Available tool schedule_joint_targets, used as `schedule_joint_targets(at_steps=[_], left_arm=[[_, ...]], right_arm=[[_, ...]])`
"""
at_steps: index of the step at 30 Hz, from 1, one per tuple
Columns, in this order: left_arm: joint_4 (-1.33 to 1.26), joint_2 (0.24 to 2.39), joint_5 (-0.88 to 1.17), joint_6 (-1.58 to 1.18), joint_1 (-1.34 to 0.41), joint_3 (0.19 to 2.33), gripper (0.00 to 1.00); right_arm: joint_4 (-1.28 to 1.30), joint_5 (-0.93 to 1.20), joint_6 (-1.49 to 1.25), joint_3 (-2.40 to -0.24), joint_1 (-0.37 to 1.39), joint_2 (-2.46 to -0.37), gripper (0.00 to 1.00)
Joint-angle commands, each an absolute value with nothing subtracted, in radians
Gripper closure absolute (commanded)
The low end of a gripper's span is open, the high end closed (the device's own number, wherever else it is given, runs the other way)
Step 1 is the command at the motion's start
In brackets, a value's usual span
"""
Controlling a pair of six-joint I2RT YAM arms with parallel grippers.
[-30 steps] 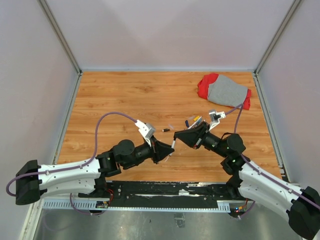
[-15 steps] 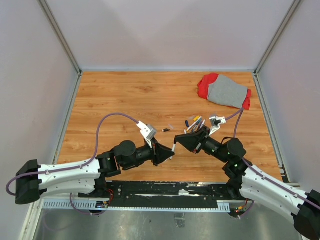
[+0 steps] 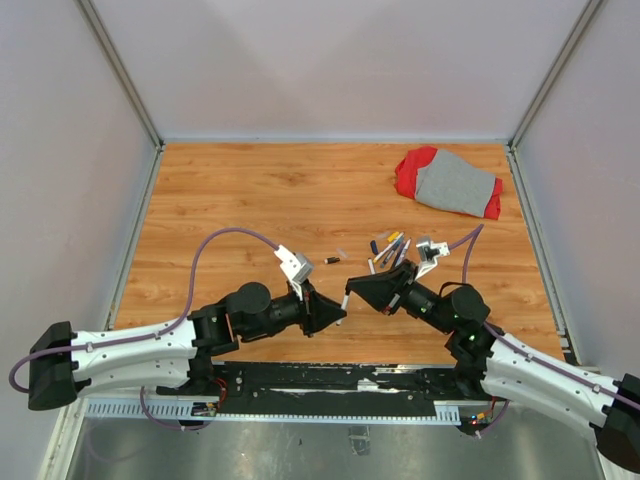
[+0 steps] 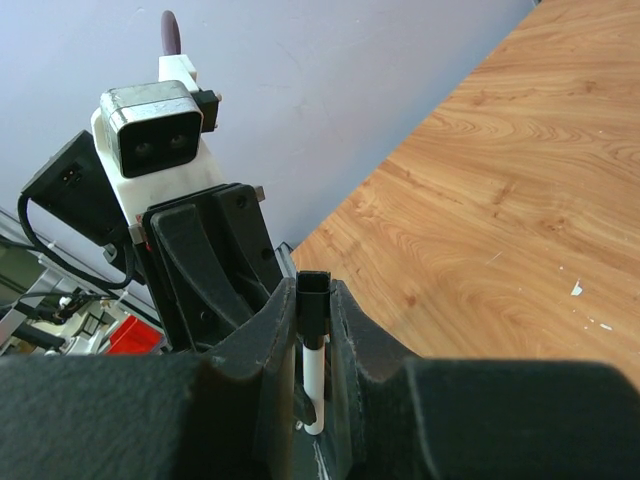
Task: Insert the pens into the pen caps
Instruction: Insert the pen cap onto the pen.
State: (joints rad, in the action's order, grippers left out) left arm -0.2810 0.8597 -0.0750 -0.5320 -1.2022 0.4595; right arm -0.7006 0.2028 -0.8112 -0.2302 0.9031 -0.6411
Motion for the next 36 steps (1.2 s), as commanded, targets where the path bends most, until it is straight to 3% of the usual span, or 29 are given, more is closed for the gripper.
schedule_joint_targets(at_steps=[1,36], left_arm=[[-0.451,0.815,-0.157,-0.524,-1.193,0.51,0.99],[-0.556,0.785,-0.178,-0.567,-1.193,0.513,0.99]], right_arm=[[-0.578,0.264,-0.815,-0.164,0.983,-0.634,0.99],[-0.583,-0.079,-0.735,-0.046,1.351,-0.672,0.99]])
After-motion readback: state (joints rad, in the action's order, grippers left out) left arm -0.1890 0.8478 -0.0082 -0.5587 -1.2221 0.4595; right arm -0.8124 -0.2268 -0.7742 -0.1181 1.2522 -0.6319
